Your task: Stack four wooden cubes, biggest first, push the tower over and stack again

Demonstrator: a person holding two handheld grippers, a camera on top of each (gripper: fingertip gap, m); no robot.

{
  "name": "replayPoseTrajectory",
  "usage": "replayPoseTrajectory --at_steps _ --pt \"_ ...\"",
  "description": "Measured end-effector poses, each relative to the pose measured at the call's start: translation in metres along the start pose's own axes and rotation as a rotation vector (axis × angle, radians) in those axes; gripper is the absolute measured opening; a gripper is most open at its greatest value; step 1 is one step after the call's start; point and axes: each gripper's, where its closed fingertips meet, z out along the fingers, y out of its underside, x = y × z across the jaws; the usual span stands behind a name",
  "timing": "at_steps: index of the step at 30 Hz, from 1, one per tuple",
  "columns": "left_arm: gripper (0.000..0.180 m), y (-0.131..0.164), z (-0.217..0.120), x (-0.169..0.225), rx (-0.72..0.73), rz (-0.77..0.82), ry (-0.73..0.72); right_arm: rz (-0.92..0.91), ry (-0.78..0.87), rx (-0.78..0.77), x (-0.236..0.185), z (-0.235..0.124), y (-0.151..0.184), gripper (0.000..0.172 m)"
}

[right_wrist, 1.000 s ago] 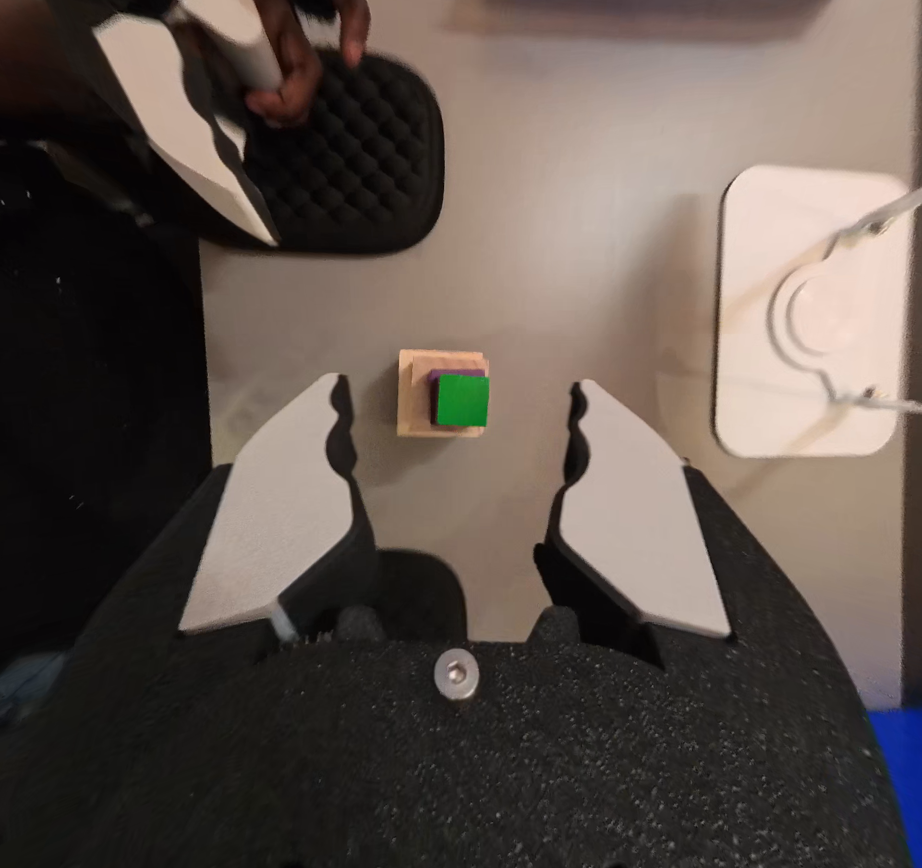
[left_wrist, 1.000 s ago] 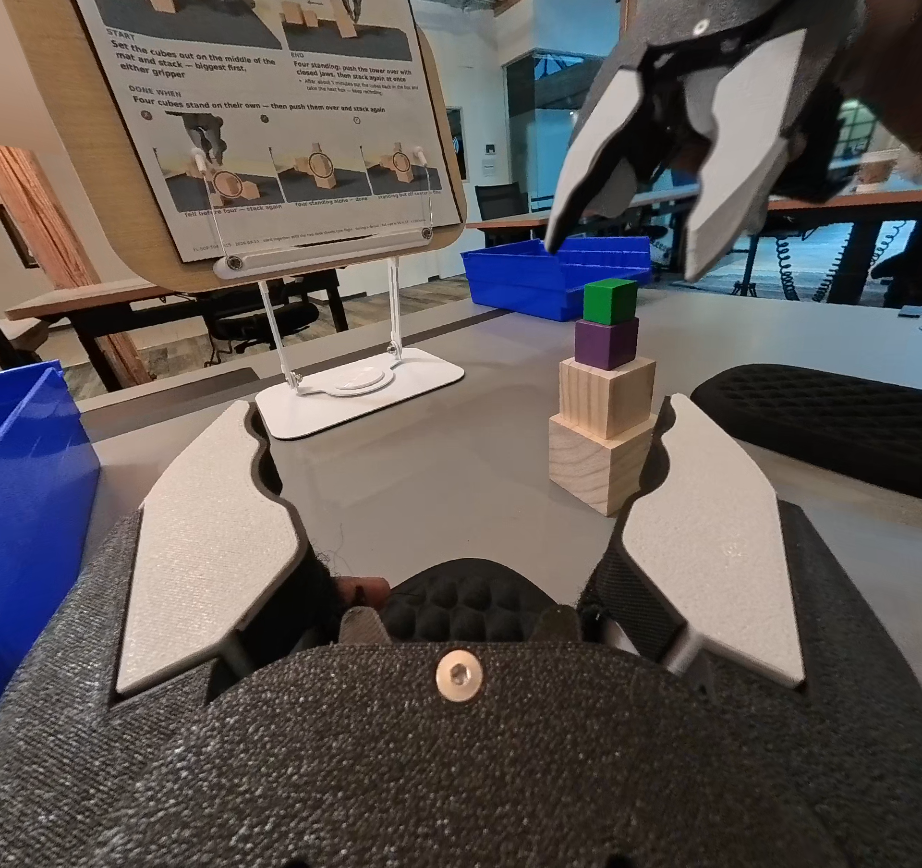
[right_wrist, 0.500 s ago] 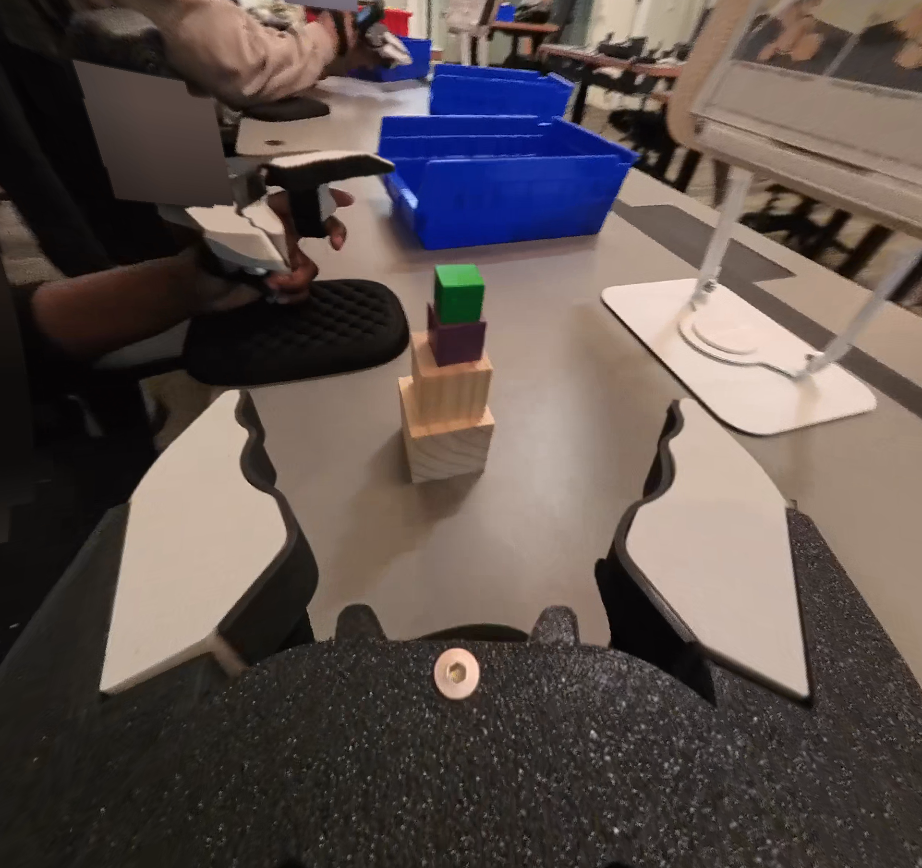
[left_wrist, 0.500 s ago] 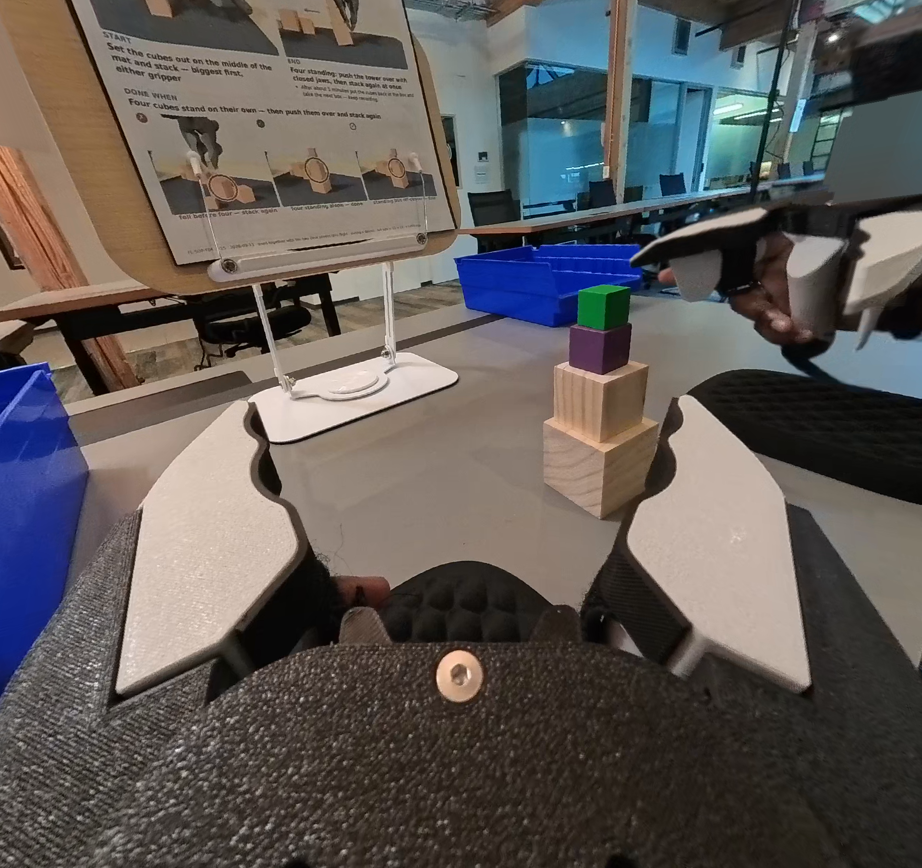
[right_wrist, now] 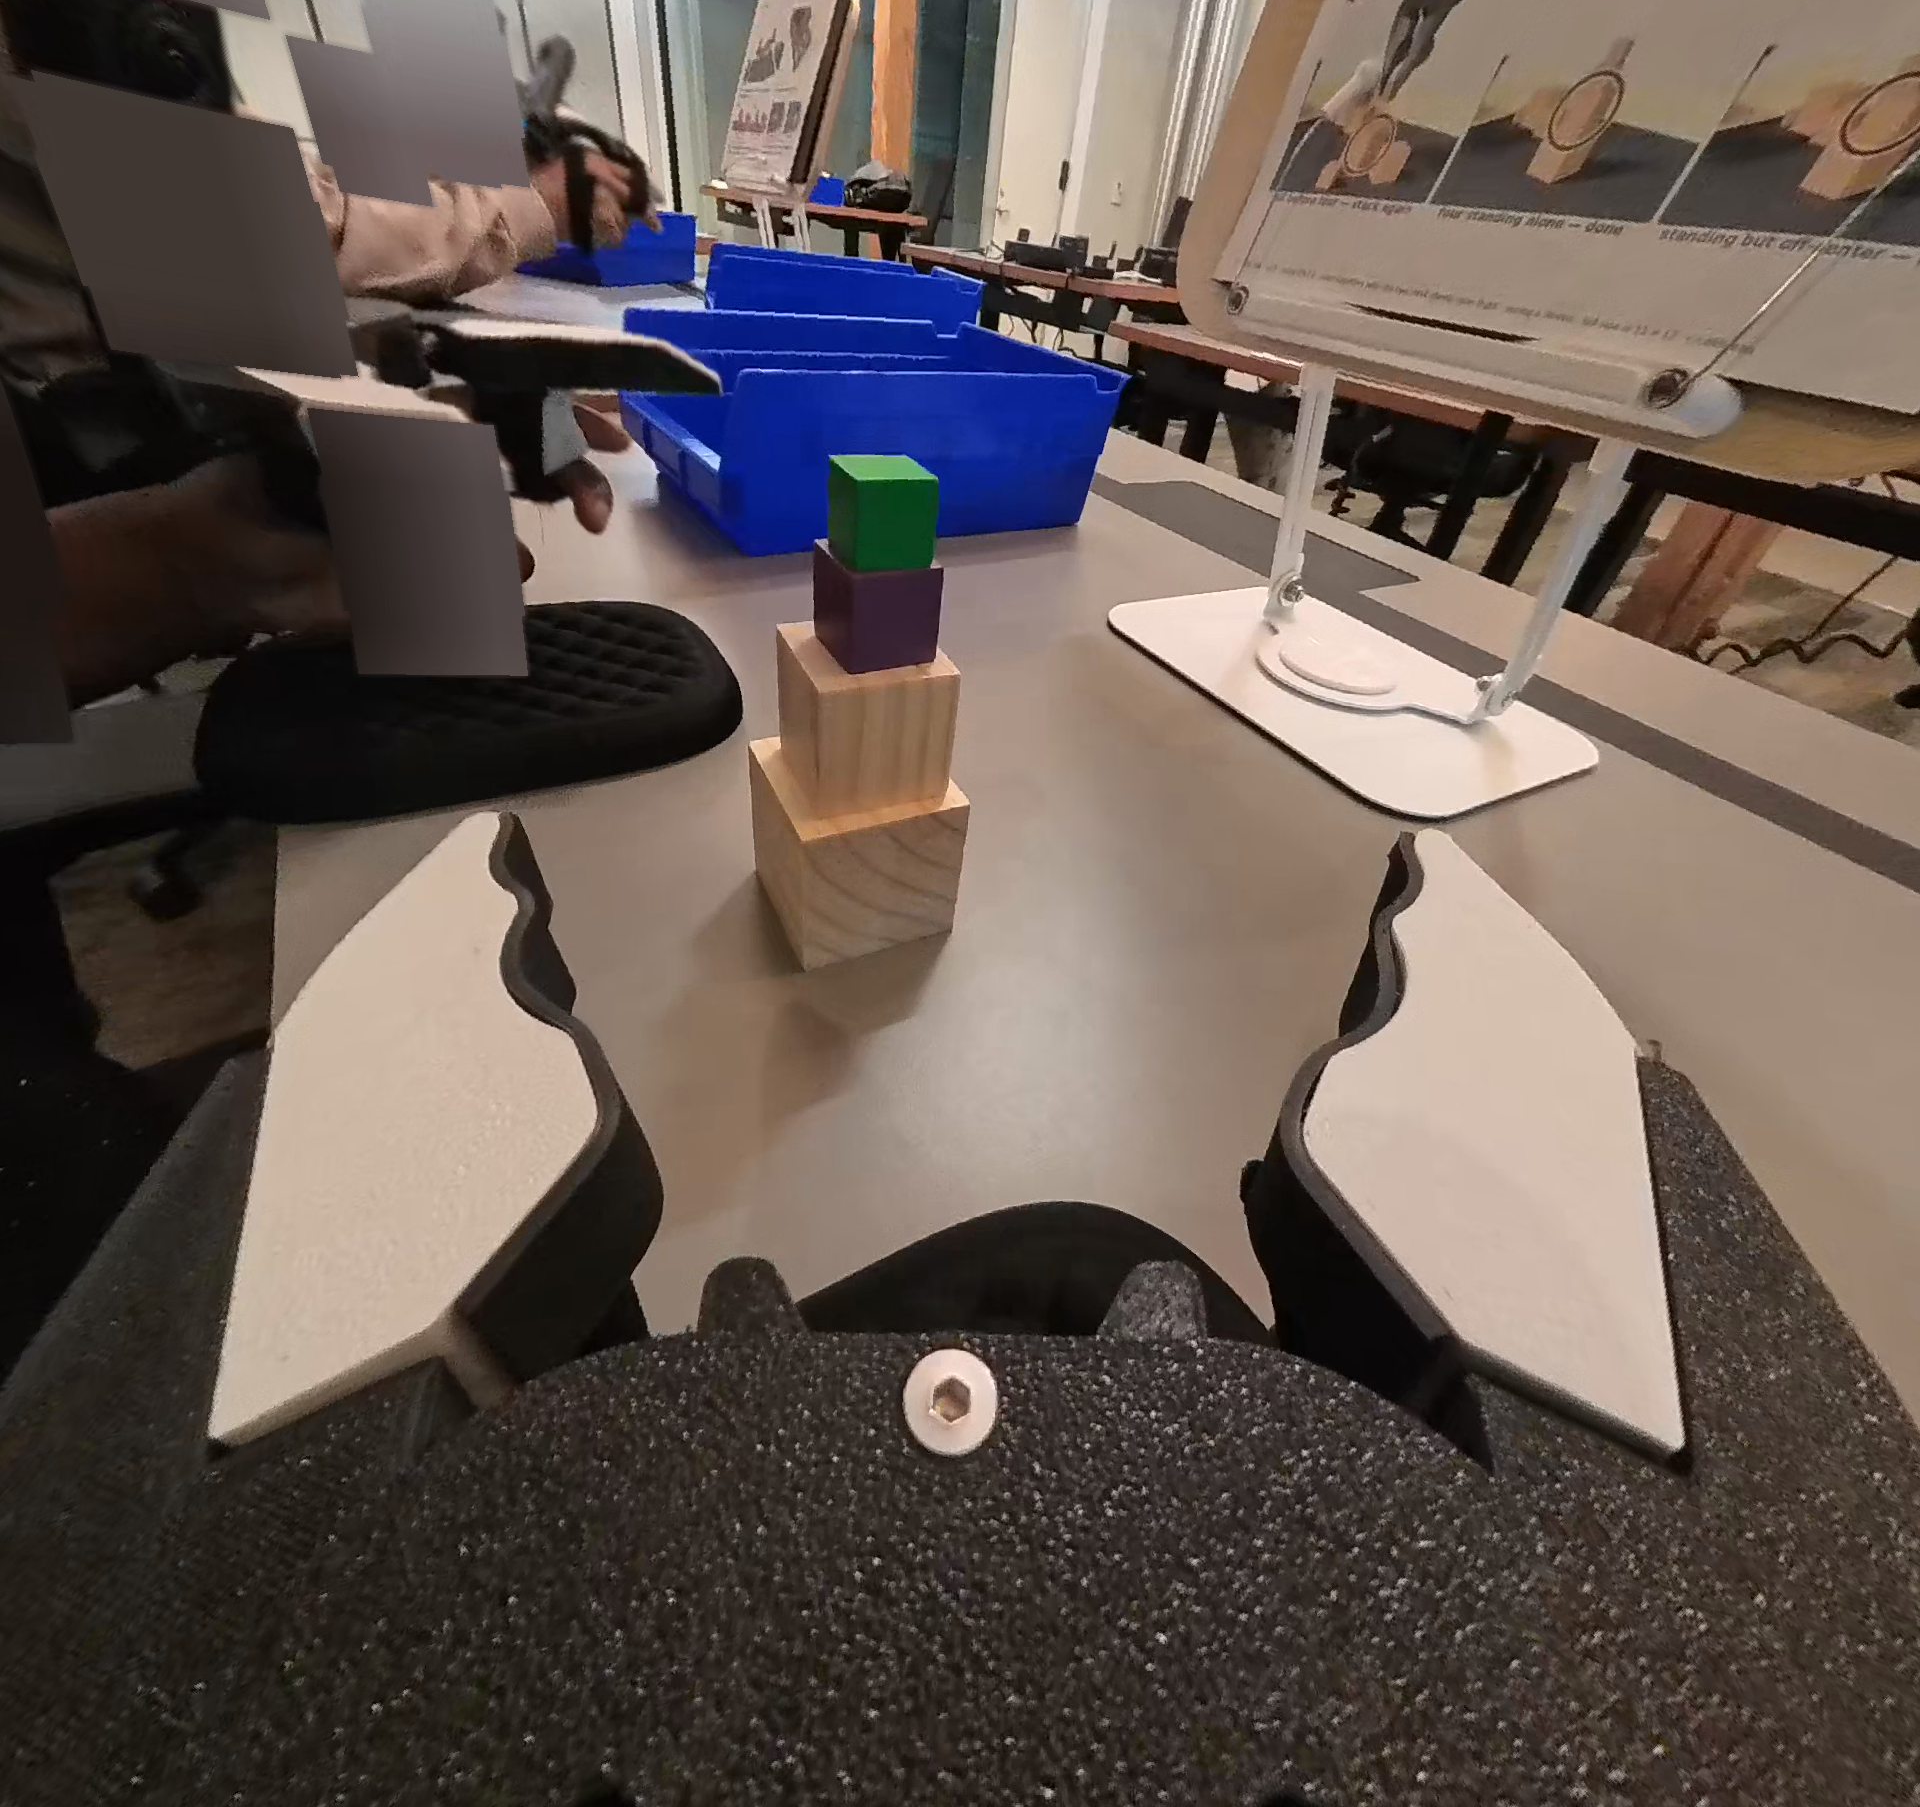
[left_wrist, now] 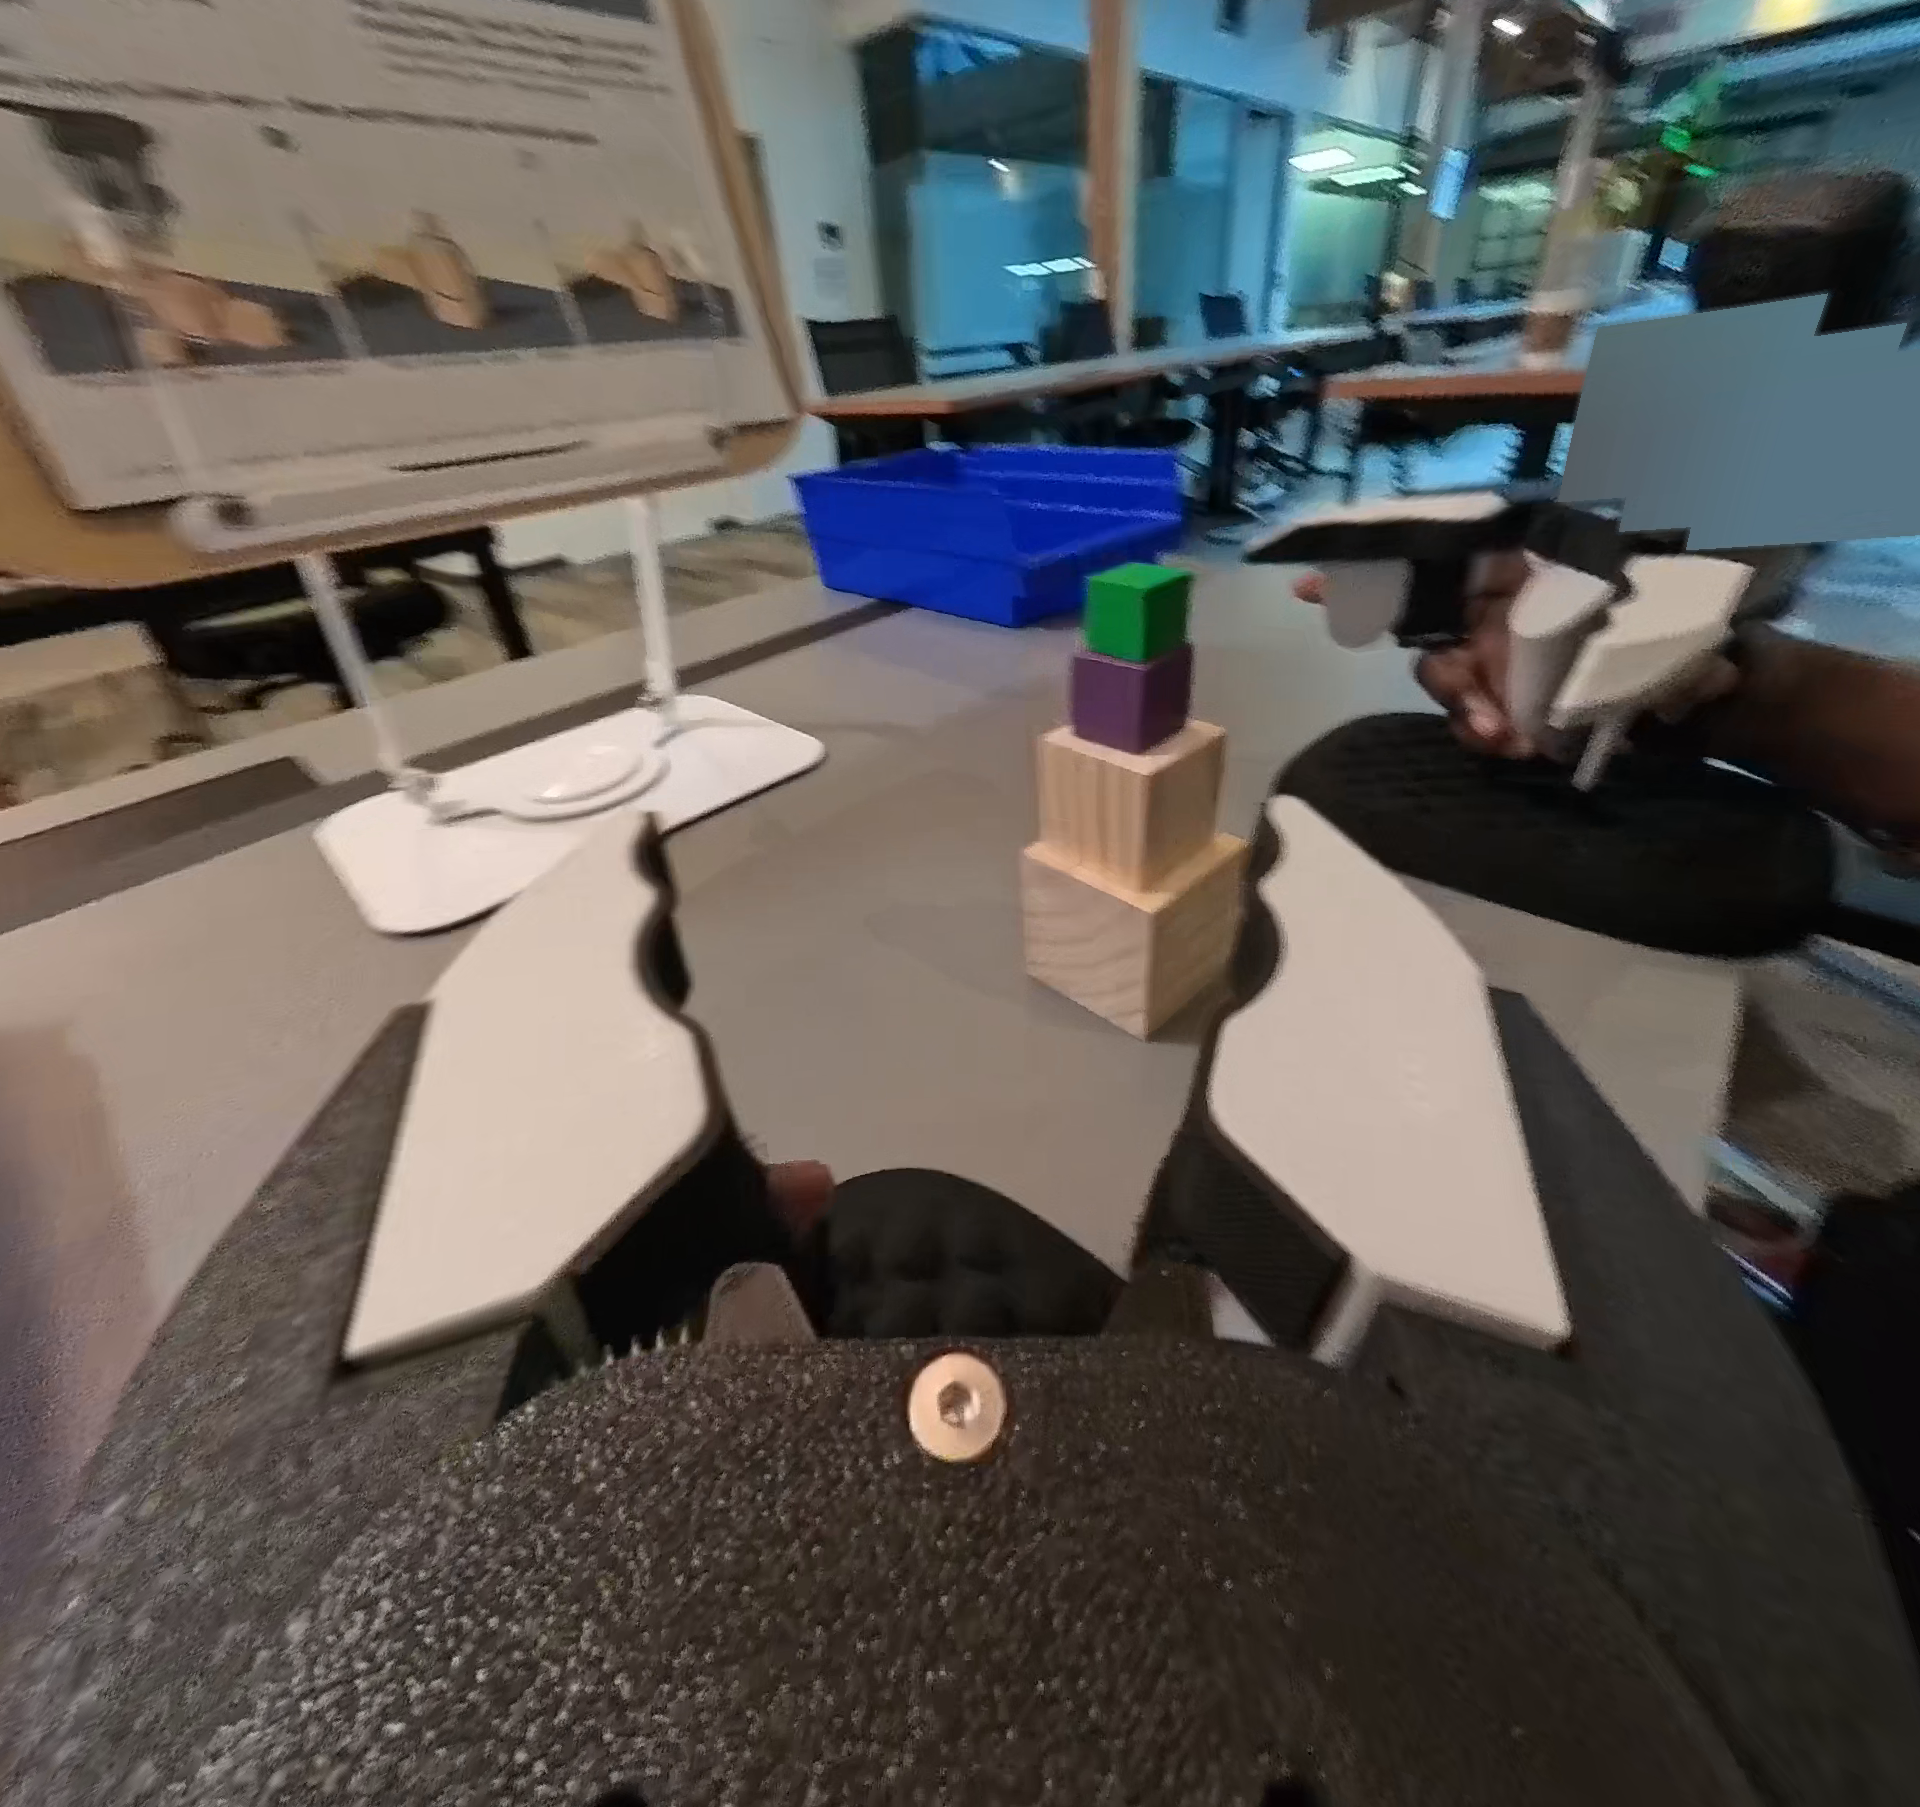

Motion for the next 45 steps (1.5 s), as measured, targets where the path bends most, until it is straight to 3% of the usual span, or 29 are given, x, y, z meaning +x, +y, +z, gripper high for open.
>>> replayPoseTrajectory --at_steps 1,3,4,10,13,36,44,45 --pt "0.084 0.001 0.004 0.007 -0.029 0.004 0.051 0.007 -0.004 0.003 0.000 0.000 0.000 0.144" --pt "0.023 0.008 0.014 0.019 -0.126 0.041 0.149 0.024 -0.001 0.012 0.002 -0.001 -0.001 0.144" --pt "0.000 0.013 0.019 0.023 -0.186 0.069 0.186 0.027 -0.002 0.016 0.002 -0.002 -0.001 0.144" --pt "0.000 0.046 0.056 0.031 -0.481 0.162 0.298 0.028 0.006 0.015 0.003 -0.002 -0.001 0.144" --pt "0.000 0.057 0.068 0.033 -0.545 0.187 0.335 0.035 0.006 0.018 0.004 -0.002 -0.001 0.144" --pt "0.000 0.045 0.095 0.057 -0.488 0.186 0.358 0.034 0.021 0.013 0.005 -0.001 0.000 0.141" --pt "0.000 0.032 0.075 0.044 -0.422 0.118 0.333 0.042 0.019 0.021 0.006 -0.001 0.000 0.140" --pt "0.011 0.029 0.070 0.042 -0.406 0.106 0.333 0.043 0.019 0.021 0.006 -0.001 0.000 0.139"
